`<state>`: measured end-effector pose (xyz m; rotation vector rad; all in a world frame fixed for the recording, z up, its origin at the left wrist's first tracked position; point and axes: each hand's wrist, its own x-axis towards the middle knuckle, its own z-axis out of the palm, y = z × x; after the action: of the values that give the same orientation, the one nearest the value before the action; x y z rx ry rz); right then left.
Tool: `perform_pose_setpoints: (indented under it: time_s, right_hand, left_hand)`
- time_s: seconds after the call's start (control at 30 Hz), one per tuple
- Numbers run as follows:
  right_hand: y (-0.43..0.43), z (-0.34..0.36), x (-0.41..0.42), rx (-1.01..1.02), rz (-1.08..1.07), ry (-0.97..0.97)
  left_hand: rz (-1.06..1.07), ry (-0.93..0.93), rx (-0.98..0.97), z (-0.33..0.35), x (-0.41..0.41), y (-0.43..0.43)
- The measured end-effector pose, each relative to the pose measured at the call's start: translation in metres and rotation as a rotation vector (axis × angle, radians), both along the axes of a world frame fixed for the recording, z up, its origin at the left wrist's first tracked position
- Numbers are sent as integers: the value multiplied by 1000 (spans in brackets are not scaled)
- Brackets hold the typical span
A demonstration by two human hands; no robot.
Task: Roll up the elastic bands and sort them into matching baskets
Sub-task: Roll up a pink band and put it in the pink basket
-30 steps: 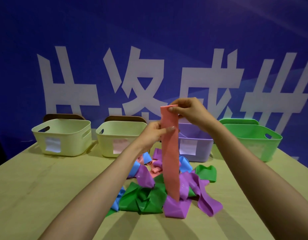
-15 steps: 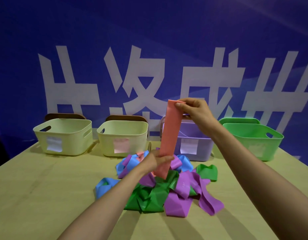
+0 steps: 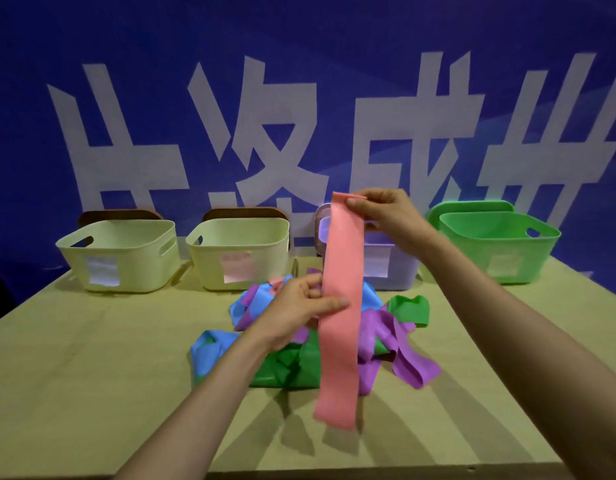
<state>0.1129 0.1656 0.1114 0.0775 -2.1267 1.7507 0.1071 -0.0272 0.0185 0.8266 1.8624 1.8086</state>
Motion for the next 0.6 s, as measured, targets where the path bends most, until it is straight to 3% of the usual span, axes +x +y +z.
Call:
perform_pose_setpoints:
  time_s: [0.13,0.27,0.37,0.5,0.6]
  right_hand:
    - [-8,-71,3,10,73,-172]
    - [-16,-115,12,6,67,-263]
    - [-20,-117,20,33,61,-204]
    - [-26,-109,28,59,50,-92]
    - [-28,-103,31,31,51,-45]
  left_hand:
    - [21,4,-197,-53,11,-8]
    - [182,280,-509,-93,16,-8]
    - [247,345,-548,-94,18,-3]
    - [277,180,-452,-88,8,1]
    - [236,157,-409,-87,4,-2]
